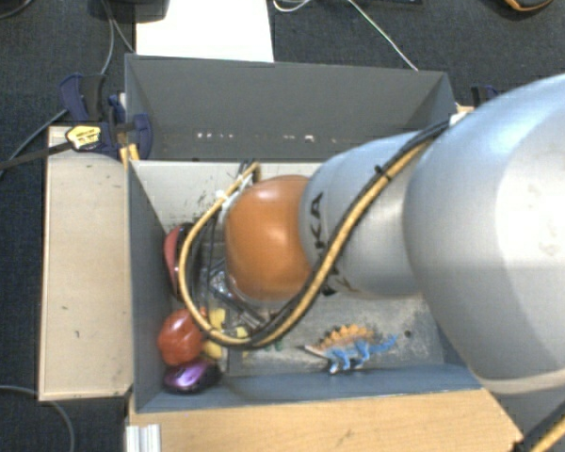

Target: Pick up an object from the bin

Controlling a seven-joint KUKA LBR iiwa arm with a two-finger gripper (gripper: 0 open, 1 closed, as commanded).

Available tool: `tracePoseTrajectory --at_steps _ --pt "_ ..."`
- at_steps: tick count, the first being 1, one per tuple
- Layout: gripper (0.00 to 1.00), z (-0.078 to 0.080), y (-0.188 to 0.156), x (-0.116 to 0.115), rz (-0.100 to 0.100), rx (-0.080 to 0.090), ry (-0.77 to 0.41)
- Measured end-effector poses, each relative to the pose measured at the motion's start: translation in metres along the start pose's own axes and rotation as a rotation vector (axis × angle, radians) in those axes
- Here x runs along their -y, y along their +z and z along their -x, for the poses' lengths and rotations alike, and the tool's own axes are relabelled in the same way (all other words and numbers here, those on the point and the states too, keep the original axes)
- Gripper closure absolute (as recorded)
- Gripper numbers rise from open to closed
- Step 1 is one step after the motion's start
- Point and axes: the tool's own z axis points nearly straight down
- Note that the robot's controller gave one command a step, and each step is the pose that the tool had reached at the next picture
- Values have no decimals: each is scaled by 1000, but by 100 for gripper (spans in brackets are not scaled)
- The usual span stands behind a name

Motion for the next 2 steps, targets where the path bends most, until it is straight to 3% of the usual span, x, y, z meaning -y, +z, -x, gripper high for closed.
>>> tracePoseTrajectory --at_steps 1,2 --pt "0 18 22 -25 8 -8 -785" --pt "100 15 24 -20 6 12 -402"
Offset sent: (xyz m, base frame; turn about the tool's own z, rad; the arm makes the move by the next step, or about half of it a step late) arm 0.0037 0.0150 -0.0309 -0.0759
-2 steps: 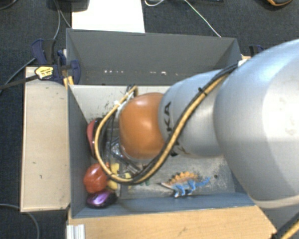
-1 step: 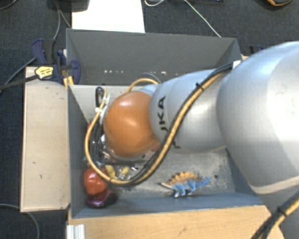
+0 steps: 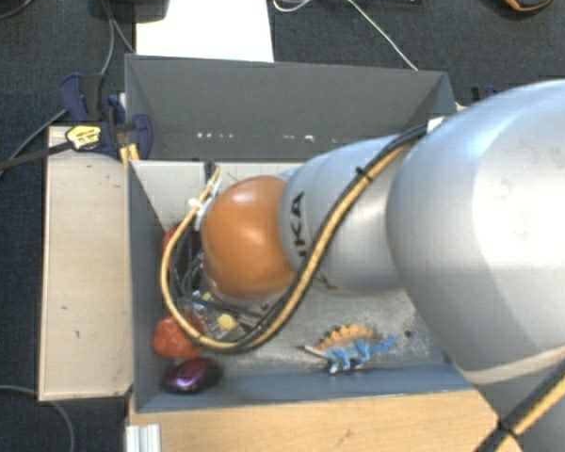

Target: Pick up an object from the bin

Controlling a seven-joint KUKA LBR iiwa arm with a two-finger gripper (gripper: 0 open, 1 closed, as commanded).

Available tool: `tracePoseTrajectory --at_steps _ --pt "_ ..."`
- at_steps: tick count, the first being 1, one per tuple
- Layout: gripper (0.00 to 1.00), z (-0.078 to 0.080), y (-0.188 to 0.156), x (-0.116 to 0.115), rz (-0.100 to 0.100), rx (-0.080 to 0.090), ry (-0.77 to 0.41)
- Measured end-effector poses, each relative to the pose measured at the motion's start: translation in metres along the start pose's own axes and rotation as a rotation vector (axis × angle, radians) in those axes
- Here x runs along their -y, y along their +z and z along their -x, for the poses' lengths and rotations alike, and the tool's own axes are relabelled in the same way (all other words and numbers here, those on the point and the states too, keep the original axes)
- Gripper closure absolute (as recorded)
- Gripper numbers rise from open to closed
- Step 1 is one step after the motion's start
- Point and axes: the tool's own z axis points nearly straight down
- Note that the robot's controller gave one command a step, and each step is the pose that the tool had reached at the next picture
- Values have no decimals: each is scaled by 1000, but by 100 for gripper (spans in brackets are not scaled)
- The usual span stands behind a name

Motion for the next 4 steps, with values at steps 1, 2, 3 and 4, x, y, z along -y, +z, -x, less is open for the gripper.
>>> tracePoseTrajectory --at_steps 1,2,3,4 --pt "100 -3 2 1 -2 -7 118" --pt "100 -7 1 2 -4 -16 232" --pt "100 -7 -7 3 -5 -16 304" --pt "100 -7 -16 2 -4 -17 307"
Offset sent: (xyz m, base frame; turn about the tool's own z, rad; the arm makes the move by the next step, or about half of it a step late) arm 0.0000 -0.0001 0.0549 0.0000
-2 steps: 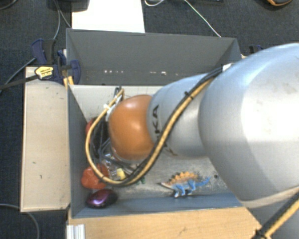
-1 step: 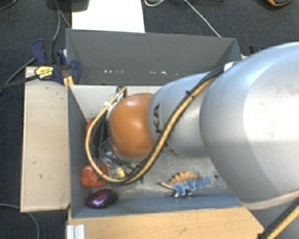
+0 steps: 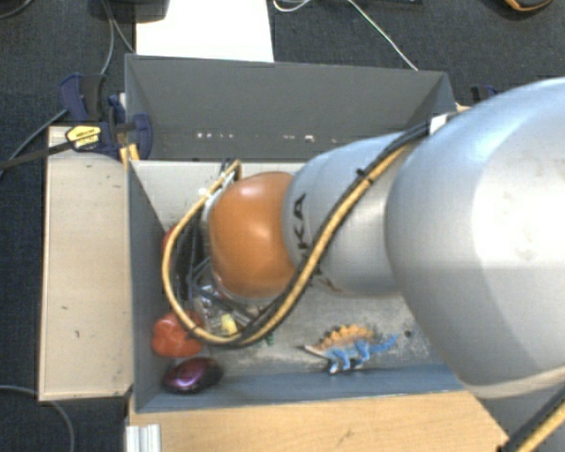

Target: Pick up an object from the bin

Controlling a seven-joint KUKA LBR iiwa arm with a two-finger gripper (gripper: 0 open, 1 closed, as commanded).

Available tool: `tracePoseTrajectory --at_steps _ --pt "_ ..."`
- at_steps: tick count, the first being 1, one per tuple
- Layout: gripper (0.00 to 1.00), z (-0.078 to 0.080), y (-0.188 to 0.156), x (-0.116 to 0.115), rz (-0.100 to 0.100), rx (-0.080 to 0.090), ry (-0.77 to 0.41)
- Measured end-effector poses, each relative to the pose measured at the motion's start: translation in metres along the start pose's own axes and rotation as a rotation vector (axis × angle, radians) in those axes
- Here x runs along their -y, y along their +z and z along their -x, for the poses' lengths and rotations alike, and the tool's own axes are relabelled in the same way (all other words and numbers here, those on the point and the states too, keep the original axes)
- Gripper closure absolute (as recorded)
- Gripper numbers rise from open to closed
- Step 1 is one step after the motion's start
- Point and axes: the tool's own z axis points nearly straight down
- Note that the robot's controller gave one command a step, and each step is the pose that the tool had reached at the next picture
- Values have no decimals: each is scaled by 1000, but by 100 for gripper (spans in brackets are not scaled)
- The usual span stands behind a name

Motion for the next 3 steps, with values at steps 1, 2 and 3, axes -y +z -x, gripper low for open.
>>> tracePoseTrajectory --at_steps 1,2,3 --pt "100 0 -15 -1 1 1 -34" --pt "100 0 -28 -1 0 -2 -46" --pt "100 1 -50 0 1 -2 -30"
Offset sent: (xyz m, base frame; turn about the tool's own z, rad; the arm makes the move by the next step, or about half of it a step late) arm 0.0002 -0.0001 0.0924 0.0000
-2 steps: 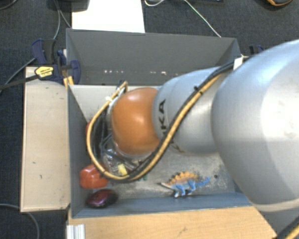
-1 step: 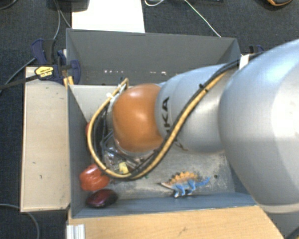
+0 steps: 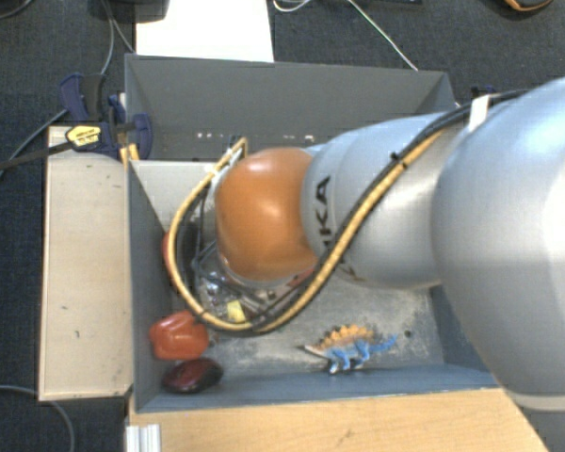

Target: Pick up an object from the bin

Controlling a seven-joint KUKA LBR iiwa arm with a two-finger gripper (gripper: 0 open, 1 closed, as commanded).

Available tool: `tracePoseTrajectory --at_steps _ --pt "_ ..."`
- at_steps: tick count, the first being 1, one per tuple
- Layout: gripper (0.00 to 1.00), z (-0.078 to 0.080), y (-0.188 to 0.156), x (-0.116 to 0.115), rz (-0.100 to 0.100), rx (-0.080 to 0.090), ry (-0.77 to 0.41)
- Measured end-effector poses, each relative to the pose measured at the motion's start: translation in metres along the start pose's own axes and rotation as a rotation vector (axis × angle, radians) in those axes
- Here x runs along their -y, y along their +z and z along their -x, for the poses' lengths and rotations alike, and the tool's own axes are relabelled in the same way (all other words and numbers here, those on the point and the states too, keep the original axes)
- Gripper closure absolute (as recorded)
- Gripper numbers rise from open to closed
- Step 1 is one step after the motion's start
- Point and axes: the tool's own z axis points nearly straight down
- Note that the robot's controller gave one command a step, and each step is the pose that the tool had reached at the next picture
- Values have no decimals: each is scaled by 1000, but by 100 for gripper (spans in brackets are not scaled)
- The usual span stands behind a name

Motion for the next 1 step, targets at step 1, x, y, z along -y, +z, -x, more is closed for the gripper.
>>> tracePoseTrajectory --at_steps 1 --pt "100 2 -16 0 0 4 3"
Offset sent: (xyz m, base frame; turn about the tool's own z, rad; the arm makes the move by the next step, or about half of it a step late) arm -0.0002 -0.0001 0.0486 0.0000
